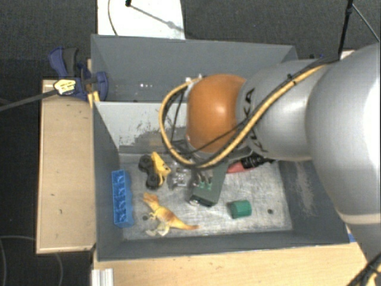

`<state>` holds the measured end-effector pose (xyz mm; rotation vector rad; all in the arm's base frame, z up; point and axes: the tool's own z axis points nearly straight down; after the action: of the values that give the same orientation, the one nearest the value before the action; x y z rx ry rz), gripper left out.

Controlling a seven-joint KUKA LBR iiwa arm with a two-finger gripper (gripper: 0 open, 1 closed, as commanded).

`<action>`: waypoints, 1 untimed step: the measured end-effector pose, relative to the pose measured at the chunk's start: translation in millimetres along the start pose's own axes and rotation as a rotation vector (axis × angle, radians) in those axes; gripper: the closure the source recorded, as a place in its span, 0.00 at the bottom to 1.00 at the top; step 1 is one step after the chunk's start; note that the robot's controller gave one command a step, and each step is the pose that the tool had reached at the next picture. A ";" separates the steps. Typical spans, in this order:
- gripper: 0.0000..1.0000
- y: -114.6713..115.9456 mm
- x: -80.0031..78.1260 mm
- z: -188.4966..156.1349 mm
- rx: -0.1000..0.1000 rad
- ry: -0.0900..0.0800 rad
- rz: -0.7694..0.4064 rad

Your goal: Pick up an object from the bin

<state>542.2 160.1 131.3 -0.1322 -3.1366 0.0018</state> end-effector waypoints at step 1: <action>1.00 -8.2 9.0 -57.7 -0.001 0.001 -0.028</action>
Offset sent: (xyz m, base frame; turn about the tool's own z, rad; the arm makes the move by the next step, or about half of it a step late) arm -0.0100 -0.0063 0.1389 -0.3008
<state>532.7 152.8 189.1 -0.0880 -3.1375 0.0008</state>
